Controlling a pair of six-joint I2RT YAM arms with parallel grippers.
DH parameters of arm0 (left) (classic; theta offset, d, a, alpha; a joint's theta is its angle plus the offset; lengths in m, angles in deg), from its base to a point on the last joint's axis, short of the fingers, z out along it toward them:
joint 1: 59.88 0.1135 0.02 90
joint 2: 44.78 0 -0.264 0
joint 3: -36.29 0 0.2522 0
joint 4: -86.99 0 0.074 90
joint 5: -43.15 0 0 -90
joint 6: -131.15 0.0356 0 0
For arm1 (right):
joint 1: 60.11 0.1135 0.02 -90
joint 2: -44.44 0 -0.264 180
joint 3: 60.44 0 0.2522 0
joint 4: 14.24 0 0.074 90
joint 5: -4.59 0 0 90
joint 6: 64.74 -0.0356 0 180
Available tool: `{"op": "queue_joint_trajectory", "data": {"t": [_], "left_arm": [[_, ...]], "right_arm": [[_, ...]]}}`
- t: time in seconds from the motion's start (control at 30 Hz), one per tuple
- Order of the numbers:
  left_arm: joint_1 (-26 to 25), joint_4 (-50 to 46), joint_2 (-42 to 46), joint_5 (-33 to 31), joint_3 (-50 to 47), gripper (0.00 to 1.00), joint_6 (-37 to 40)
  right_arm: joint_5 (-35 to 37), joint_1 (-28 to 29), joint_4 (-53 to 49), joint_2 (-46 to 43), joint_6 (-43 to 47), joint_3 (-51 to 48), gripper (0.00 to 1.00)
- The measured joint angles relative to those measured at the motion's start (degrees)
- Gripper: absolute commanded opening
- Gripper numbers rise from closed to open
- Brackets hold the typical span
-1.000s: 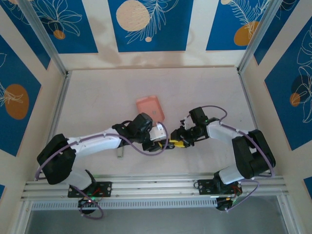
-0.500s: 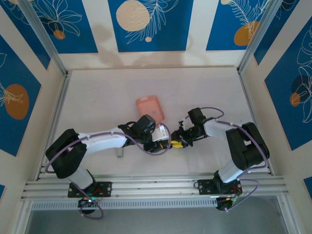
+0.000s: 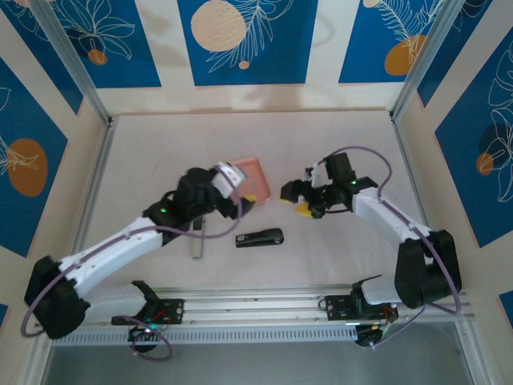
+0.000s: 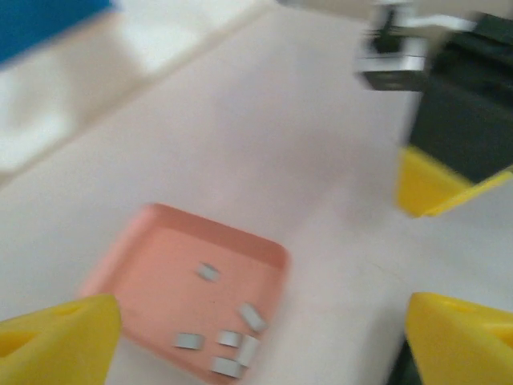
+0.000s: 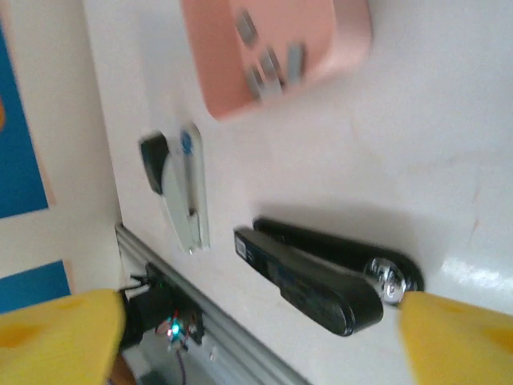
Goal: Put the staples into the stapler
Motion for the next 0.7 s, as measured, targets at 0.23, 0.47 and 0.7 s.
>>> {"op": "queue_joint_trajectory", "data": {"t": [0.23,0.47,0.7], "left_arm": [[12.5,3.8,8.0,-13.4,-4.6,1.0,-3.7],[18.9,5.7,9.8,-20.5,-9.8,1.0,-3.7],[23.0,15.8,10.3,-22.9,-21.8,1.0,-4.3]], "right_arm": [[9.6,-11.1,0.4,-6.1,7.9,5.9,0.99],[17.9,-19.7,8.3,-8.0,13.8,4.8,0.99],[21.3,-21.4,21.5,-14.2,18.3,-8.5,0.99]]}}
